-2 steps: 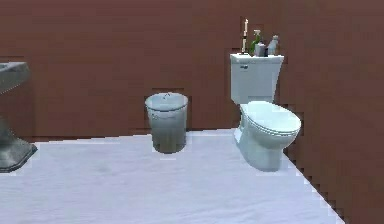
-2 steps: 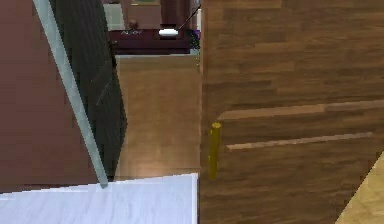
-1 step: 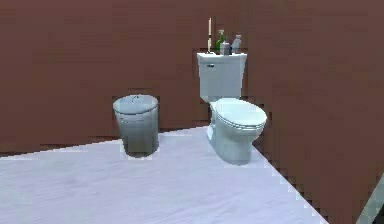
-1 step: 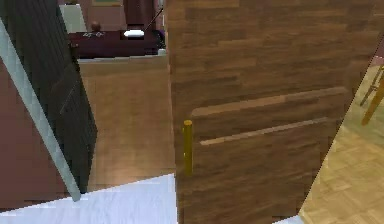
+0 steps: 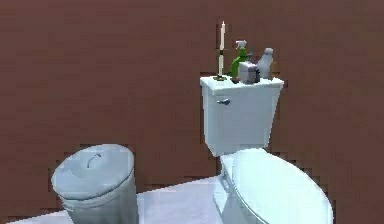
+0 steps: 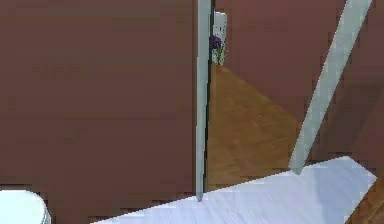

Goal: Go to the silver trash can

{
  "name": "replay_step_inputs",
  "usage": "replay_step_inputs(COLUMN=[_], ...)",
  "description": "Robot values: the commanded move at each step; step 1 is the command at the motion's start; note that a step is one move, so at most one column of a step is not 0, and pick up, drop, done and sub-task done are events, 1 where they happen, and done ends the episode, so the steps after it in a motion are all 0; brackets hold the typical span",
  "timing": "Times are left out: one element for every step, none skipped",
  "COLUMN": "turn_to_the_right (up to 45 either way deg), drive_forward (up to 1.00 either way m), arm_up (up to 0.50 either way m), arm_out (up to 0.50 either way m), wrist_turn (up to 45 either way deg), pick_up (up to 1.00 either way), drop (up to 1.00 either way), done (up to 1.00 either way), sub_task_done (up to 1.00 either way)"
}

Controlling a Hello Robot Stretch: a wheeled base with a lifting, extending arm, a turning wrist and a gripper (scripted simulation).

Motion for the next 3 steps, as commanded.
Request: replay_step_inputs(turn_to_the_right=[12.0,0.0,-45.0], drive_forward=[0.00,0.15,0.00], arm_up=[0.00,0.00,0.00], arm_out=[0.00,0.00,0.00], wrist_turn=[0.0,0.0,0.0], pick_up=[0.00,0.00,0.00], drop=[0.00,0.00,0.00], done=[0.00,0.00,0.00], sub_task_done=[0.00,0.00,0.00])
